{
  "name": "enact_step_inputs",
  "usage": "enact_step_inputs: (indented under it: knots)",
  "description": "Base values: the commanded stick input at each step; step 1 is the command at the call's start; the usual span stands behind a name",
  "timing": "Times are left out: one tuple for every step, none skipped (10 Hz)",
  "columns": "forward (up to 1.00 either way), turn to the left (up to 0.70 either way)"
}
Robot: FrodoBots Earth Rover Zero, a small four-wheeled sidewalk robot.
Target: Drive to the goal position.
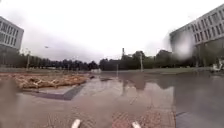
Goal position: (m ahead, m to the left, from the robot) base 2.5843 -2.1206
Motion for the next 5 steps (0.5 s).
enact_step_inputs:
  knots:
    - [0.7,0.01]
    - [0.7,0.02]
    - [0.7,0.02]
    - [0.7,0.02]
    - [0.7,0.02]
